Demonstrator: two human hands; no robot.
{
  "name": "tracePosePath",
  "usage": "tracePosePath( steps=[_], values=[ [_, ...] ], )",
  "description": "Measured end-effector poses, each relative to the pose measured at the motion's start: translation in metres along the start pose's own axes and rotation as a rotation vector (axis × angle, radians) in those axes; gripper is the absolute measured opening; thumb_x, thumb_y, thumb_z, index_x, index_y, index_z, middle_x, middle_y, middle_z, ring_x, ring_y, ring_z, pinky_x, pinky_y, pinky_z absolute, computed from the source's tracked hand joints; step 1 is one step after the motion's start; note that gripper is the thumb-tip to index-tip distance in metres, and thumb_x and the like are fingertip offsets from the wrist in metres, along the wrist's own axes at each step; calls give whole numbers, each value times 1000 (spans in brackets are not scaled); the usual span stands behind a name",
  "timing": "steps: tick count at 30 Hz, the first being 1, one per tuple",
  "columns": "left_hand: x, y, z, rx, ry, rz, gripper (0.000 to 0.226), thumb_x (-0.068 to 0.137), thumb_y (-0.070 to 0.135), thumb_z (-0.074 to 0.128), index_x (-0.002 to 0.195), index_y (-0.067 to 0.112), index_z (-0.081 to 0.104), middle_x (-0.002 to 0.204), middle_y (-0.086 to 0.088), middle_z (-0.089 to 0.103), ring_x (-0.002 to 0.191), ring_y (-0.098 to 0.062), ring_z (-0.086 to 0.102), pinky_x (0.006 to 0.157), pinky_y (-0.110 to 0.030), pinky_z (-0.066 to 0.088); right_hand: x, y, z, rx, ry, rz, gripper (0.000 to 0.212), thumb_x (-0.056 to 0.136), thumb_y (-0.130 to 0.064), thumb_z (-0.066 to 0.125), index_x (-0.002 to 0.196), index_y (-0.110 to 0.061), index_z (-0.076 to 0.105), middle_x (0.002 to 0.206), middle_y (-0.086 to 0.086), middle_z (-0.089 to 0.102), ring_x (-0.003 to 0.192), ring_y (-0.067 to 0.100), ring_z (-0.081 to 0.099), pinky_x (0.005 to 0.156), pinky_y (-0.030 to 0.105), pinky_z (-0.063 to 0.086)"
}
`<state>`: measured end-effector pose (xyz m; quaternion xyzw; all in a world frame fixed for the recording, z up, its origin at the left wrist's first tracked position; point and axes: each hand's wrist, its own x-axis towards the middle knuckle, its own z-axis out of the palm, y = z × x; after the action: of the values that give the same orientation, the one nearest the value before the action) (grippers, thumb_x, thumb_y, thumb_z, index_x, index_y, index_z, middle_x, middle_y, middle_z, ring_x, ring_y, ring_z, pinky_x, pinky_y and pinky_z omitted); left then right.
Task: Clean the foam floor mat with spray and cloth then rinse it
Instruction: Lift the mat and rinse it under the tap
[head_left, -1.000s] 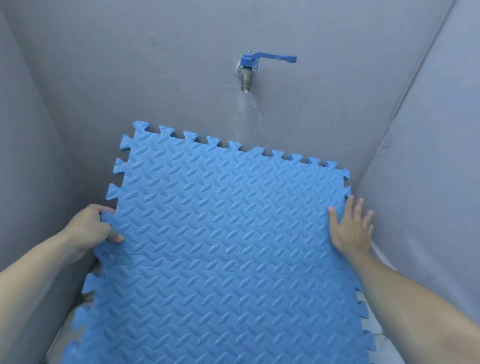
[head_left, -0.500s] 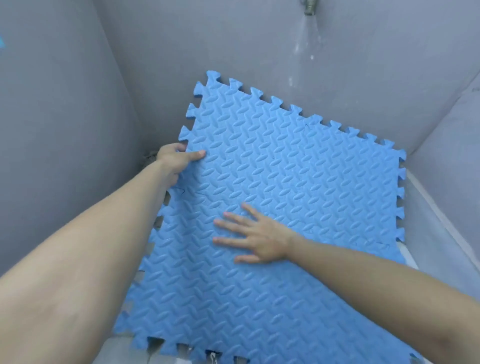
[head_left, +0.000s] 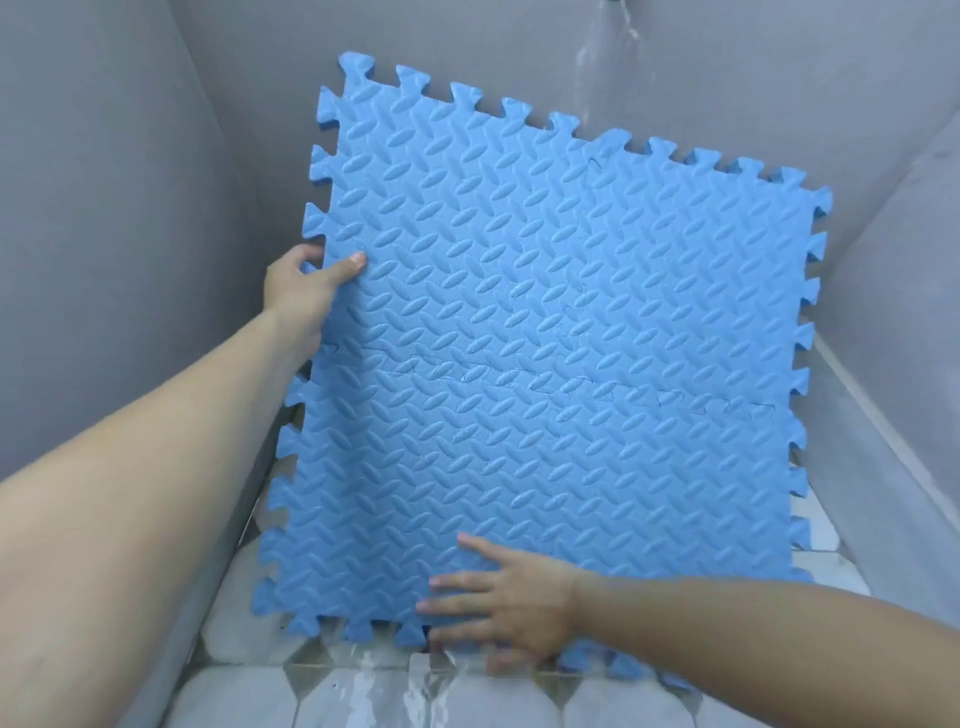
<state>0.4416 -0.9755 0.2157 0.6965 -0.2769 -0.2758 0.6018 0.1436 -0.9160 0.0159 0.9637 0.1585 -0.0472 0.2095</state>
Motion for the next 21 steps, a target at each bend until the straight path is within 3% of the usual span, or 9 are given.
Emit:
tracePosePath(
  steps=[2, 5, 9, 10, 13, 15, 17, 18, 21],
  values=[
    [1, 1, 3, -20, 6, 26, 34, 71, 37, 82, 90, 19, 60, 101, 2, 70, 91, -16, 69, 77, -34, 57, -25, 60, -2, -6, 77, 240, 57, 98, -54, 40, 151, -33, 32, 161, 1, 24, 149, 24, 22, 116, 65, 4],
    [4, 2, 15, -17, 23, 71, 37, 73, 38, 80, 99, 18, 61, 99, 8, 67, 90, -12, 66, 81, -33, 54, -71, 148, -20, -86, 54, 630, 61, 97, -59, 39, 152, -35, 30, 160, 0, 27, 147, 23, 28, 112, 66, 20],
    [9, 2, 34, 80, 67, 79, 61, 70, 52, 76, 118, 19, 58, 126, 3, 57, 111, -20, 57, 95, -39, 48, -39, 126, -20, -15, 223, 927, 67, 94, -54, 41, 152, -22, 32, 160, 3, 26, 148, 33, 19, 106, 70, 27],
    [11, -2, 34, 125, 91, 72, 63, 74, 52, 74, 124, 19, 55, 133, 2, 52, 117, -21, 53, 96, -36, 45, -19, 104, -17, 7, 218, 890, 68, 94, -56, 39, 153, -25, 28, 162, 3, 23, 149, 37, 14, 106, 74, 23],
    [12, -21, 32, 196, 131, 79, 64, 81, 49, 68, 132, 16, 49, 139, -3, 46, 123, -25, 48, 90, -33, 39, 10, 51, -14, 0, -89, 384, 63, 95, -62, 34, 152, -40, 23, 164, -4, 15, 151, 27, 12, 113, 69, 12],
    [14, -28, 37, 215, 138, 77, 64, 82, 50, 66, 132, 16, 48, 139, -7, 47, 123, -29, 48, 95, -37, 40, -20, 54, -13, -26, -120, 328, 56, 97, -58, 36, 150, -41, 28, 163, -3, 18, 150, 19, 16, 117, 62, 12],
    [22, -33, 36, 217, 152, 57, 67, 80, 54, 66, 131, 16, 47, 138, -10, 48, 123, -32, 49, 100, -43, 43, -76, 65, -1, 37, -10, 580, 54, 98, -54, 40, 150, -39, 32, 162, 2, 22, 149, 21, 21, 114, 63, 21],
    [24, -35, 34, 211, 143, 37, 70, 77, 58, 65, 131, 18, 46, 138, -11, 49, 122, -34, 49, 101, -47, 43, -111, 72, -1, 70, 5, 794, 56, 98, -57, 37, 151, -40, 29, 163, 3, 20, 149, 23, 22, 110, 65, 27],
    [35, -47, 29, 218, 130, -16, 81, 69, 68, 63, 133, 24, 42, 139, -11, 48, 121, -37, 50, 98, -55, 44, -220, 82, -8, 219, -8, 1461, 69, 91, -74, 15, 152, -48, -2, 163, -5, -13, 151, 27, 1, 112, 66, 21]
  ],
)
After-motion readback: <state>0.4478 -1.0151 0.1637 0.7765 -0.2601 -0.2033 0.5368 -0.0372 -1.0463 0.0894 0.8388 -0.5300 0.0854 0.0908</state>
